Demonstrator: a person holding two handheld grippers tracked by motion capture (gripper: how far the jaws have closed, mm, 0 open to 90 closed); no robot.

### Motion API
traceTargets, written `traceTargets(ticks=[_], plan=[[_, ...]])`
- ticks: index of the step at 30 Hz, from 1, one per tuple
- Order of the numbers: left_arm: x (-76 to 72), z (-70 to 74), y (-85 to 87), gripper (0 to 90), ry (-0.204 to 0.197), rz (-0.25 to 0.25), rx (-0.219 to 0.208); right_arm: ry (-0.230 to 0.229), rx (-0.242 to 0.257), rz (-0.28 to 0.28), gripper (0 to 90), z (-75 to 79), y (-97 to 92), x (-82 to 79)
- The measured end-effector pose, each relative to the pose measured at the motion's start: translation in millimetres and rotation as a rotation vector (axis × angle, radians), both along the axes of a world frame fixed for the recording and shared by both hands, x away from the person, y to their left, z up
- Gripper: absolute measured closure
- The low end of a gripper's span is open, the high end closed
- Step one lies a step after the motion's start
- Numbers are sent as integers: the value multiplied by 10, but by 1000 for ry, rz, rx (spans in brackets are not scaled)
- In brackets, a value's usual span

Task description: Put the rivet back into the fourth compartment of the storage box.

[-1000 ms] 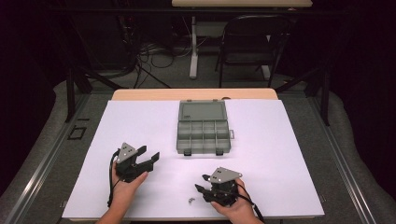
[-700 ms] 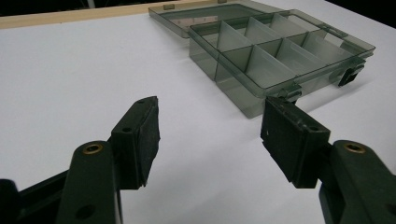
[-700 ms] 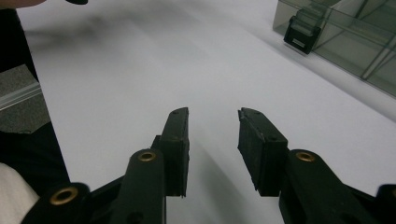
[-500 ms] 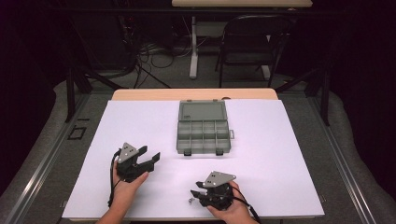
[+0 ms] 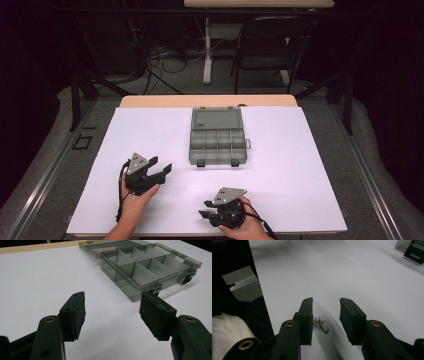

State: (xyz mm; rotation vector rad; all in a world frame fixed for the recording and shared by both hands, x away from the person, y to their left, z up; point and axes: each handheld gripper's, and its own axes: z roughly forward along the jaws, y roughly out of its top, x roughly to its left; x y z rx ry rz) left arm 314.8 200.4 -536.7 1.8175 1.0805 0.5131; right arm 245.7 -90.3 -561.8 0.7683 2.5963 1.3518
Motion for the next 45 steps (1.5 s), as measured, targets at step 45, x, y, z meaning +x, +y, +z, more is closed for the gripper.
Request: traceTargets(ticks=[45], plan=[[4, -2, 6, 373, -1, 8, 0, 41, -26, -9, 822, -32, 31, 76]])
